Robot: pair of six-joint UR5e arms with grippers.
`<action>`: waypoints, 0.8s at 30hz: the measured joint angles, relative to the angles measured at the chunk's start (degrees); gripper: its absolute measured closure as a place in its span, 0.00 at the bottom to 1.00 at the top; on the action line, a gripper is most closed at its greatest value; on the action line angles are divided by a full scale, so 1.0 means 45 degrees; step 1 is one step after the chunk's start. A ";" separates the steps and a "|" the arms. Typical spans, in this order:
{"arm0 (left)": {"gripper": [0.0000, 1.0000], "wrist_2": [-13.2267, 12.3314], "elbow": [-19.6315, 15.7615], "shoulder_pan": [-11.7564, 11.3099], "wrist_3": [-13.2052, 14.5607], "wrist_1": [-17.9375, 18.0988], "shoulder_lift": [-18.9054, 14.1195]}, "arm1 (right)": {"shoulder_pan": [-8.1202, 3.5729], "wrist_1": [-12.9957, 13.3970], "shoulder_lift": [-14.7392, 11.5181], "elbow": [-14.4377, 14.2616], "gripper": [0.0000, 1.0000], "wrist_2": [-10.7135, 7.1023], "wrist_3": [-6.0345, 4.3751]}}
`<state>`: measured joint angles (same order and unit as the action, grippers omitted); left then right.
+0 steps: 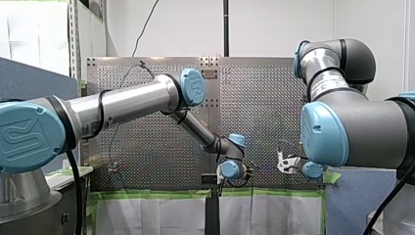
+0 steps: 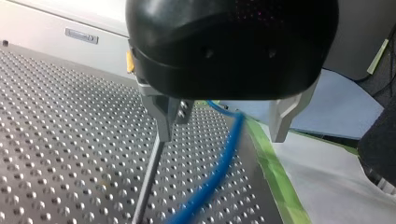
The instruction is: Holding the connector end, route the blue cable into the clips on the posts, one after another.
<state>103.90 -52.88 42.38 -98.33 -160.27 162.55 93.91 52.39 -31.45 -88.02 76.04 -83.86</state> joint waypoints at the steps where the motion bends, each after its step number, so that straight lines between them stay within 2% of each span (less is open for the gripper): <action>1: 0.00 0.0007 -0.0030 0.0047 0.0020 0.0005 -0.0033 | 0.0001 0.0001 0.0000 0.0000 1.00 -0.0001 0.0000; 13: 0.00 0.0176 -0.0147 0.0487 0.0068 0.0162 -0.0150 | 0.0000 0.0000 0.0019 0.0001 1.00 -0.0067 0.0000; 24: 0.00 0.0343 -0.0611 0.0654 0.0046 0.0524 -0.0670 | 0.0013 -0.0017 0.0048 0.0002 1.00 -0.0109 -0.0006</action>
<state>105.44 -55.63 45.32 -98.13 -157.92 159.53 93.97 52.31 -31.23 -88.01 75.54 -83.89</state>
